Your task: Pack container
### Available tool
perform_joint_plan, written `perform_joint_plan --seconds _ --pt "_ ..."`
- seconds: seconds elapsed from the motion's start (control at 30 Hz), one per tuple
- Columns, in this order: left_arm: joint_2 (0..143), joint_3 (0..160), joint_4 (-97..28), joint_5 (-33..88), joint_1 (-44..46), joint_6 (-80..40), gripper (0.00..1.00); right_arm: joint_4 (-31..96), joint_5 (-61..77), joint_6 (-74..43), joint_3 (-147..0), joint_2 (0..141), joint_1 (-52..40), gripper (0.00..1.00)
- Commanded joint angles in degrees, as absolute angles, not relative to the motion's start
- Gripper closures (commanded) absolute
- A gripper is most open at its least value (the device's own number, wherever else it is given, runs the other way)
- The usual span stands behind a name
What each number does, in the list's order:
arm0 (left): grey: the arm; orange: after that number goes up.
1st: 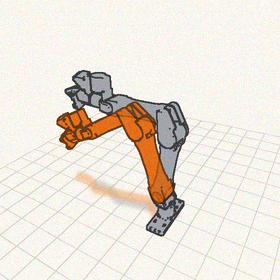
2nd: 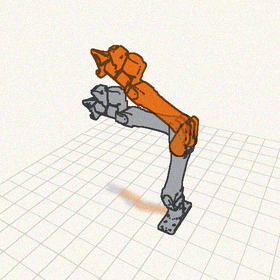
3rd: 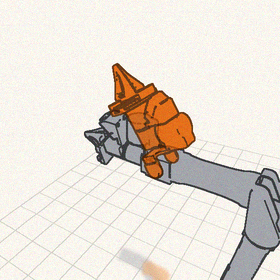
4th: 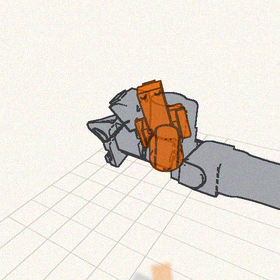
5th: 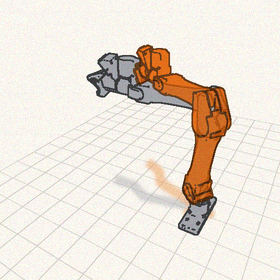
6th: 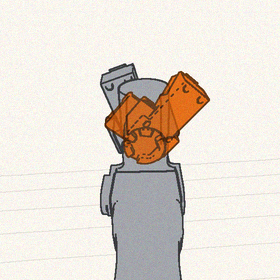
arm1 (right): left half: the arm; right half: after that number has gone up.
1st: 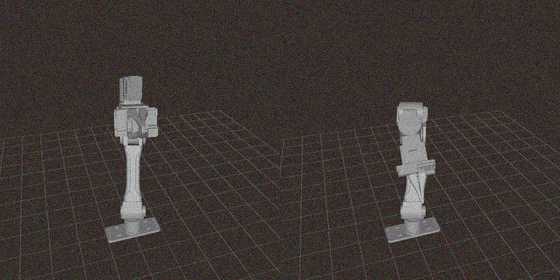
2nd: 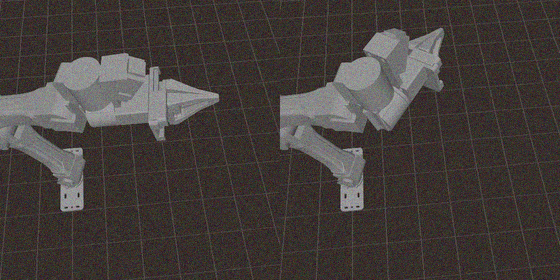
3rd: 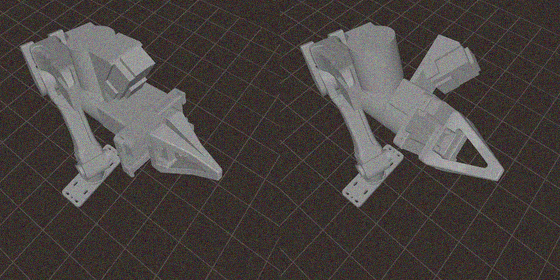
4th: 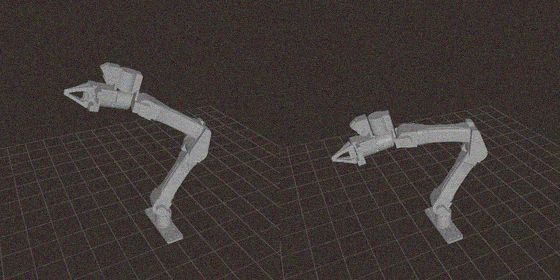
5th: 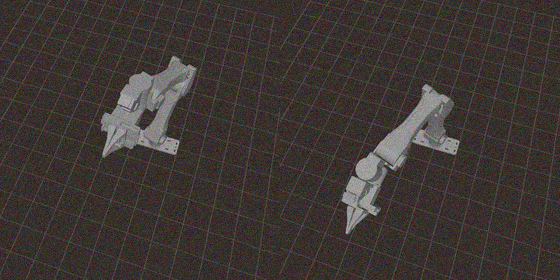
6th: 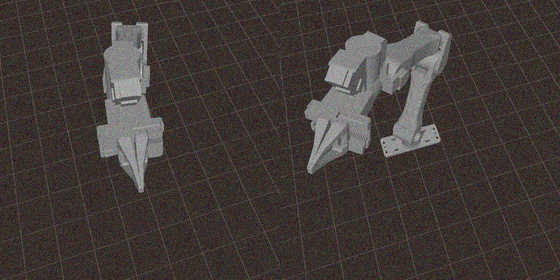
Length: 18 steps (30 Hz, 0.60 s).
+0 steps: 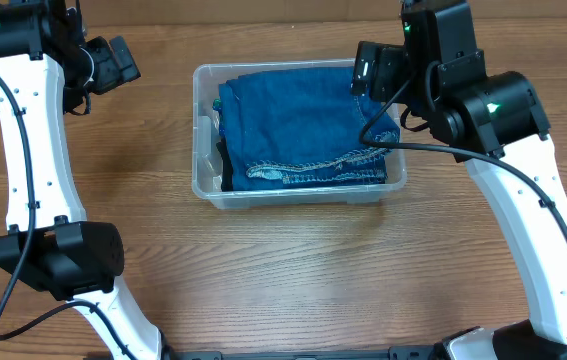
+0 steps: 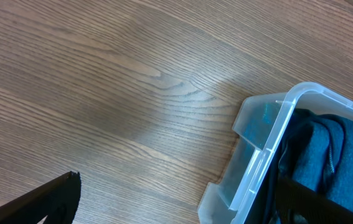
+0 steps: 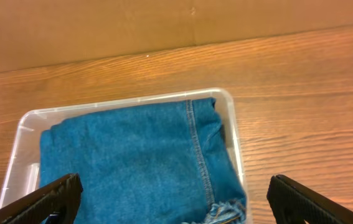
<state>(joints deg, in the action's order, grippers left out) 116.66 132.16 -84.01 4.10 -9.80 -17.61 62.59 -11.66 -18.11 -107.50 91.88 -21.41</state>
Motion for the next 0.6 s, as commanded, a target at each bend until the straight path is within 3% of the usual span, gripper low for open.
perform_joint_plan --seconds 0.0,0.2,0.4,0.57 --pt "116.6 133.2 -83.8 4.1 -10.0 -17.1 0.00 62.4 -17.2 -14.7 -108.4 90.1 -21.5 0.00" --pt "116.6 133.2 -83.8 4.1 -10.0 -17.1 0.00 65.8 -27.6 -14.7 -108.4 81.8 -21.5 0.00" --pt "116.6 133.2 -83.8 4.1 -10.0 -17.1 0.00 61.6 -19.8 -14.9 -105.0 64.7 -20.0 0.00" --pt "116.6 133.2 -83.8 4.1 -10.0 -17.1 0.00 54.3 -13.9 -12.7 -90.8 48.3 -9.2 0.00"
